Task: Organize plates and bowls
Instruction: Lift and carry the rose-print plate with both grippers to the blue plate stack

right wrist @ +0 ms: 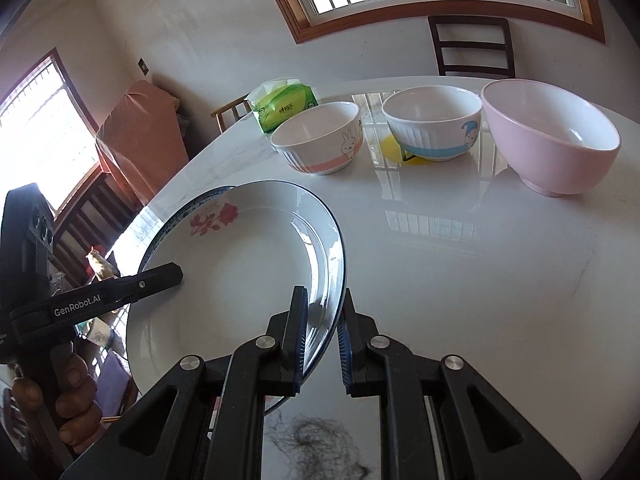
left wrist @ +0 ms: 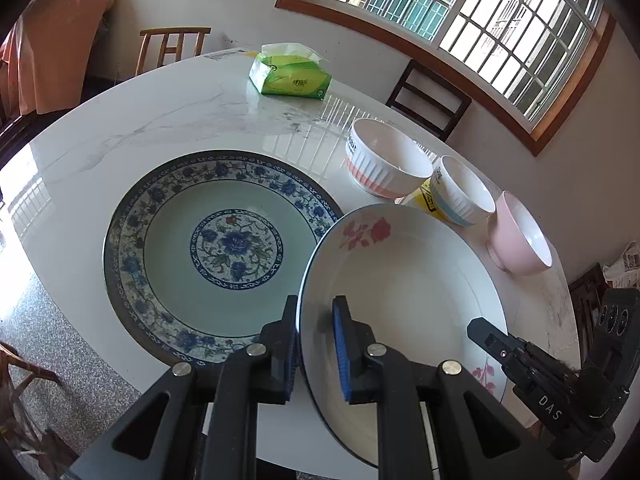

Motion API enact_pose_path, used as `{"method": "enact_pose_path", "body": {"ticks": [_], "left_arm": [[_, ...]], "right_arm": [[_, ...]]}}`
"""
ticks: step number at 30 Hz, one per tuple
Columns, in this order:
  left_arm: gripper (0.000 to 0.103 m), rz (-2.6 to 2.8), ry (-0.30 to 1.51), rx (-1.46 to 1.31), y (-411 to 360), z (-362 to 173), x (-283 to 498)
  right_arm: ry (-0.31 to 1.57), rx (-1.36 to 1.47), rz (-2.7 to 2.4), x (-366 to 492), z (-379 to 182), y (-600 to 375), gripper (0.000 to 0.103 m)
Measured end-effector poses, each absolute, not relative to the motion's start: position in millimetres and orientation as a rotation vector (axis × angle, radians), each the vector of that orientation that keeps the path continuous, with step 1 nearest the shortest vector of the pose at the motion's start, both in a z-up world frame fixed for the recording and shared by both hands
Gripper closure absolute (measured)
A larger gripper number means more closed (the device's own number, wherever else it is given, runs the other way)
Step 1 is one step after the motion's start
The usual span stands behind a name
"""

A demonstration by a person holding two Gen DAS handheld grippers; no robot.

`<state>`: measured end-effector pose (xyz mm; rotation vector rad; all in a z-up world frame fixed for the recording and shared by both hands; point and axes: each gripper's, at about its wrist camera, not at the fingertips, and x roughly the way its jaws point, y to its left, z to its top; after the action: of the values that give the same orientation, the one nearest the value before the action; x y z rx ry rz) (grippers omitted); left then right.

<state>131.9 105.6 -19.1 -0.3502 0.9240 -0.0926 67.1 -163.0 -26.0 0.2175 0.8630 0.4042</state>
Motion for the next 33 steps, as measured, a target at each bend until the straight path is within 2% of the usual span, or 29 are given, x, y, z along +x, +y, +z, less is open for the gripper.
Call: {"method": "enact_pose_path", "body": {"ticks": [16, 33], "left_arm": [[0.086, 0.027, 0.895, -0.371, 173, -22, 151], [0.085, 0.082, 0.891, -0.37, 196, -34, 160]], "right_arm": [[0.879, 0.141, 0.507, 113, -25, -86, 0.088], [0.902, 0.098, 0.536, 127, -33, -48, 0.088]]}}
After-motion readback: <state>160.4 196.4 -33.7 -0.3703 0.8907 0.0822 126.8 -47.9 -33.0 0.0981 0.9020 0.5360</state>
